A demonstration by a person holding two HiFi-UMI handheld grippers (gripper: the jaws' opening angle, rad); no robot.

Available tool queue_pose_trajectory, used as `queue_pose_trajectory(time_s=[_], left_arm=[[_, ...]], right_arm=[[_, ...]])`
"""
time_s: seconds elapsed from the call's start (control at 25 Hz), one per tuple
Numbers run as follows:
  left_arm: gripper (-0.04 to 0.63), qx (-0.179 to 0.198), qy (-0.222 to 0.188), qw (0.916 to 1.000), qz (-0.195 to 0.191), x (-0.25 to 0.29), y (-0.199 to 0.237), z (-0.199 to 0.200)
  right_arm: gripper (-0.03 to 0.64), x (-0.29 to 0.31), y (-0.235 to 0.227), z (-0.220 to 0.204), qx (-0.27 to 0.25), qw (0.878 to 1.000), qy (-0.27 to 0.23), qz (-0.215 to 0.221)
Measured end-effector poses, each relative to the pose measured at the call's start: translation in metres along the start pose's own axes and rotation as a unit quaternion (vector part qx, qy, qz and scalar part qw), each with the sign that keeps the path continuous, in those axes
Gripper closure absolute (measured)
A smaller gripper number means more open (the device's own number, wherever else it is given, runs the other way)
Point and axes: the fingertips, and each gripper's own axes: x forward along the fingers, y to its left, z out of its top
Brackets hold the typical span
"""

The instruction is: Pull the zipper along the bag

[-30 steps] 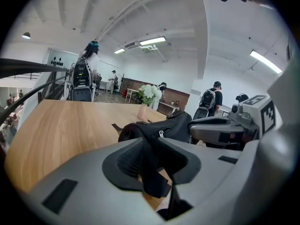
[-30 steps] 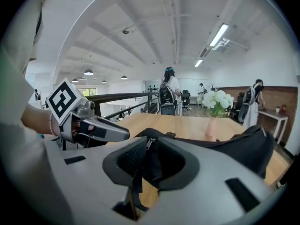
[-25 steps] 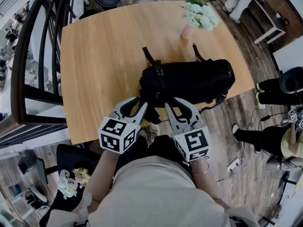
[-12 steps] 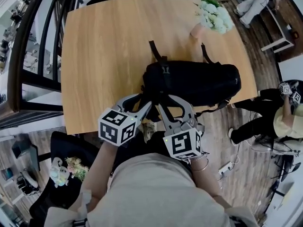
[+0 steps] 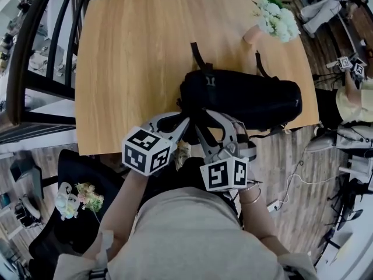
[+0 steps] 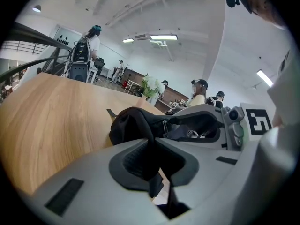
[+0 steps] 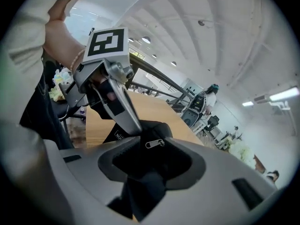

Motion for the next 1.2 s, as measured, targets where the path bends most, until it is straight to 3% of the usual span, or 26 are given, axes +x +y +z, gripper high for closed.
queue_pose_trajectory(time_s=[0.4, 0.6, 0.84, 0.96, 1.2], left_arm=[[0.555, 0.002, -0.009, 0.9999, -0.010, -0.002, -0.004, 0.004], [0.557, 0.004, -0.011, 0.9998, -0.013, -0.001, -0.005, 0.004], [0.555, 0.000, -0.012, 0.9999, -0.010, -0.003, -0.003, 0.005], [0.556, 0.000, -0.011, 0.9999, -0.009, -0.003, -0.002, 0.003], [0.555, 0.000, -0.012, 0.9999, -0.005, -0.004, -0.002, 0.002]], right_arm=[[0.474, 0.013, 0.002, -0.007, -0.064, 0.998, 0.017, -0.002], [0.525, 0.016, -0.004, -0.009, -0.066, 0.997, 0.022, -0.020], [0.533, 0.005, -0.005, -0.002, -0.006, 1.000, 0.006, -0.016], [0.588, -0.001, -0.009, 0.001, 0.046, 0.999, -0.006, -0.022], [0.606, -0.006, -0.020, -0.001, 0.171, 0.985, -0.021, -0.018]])
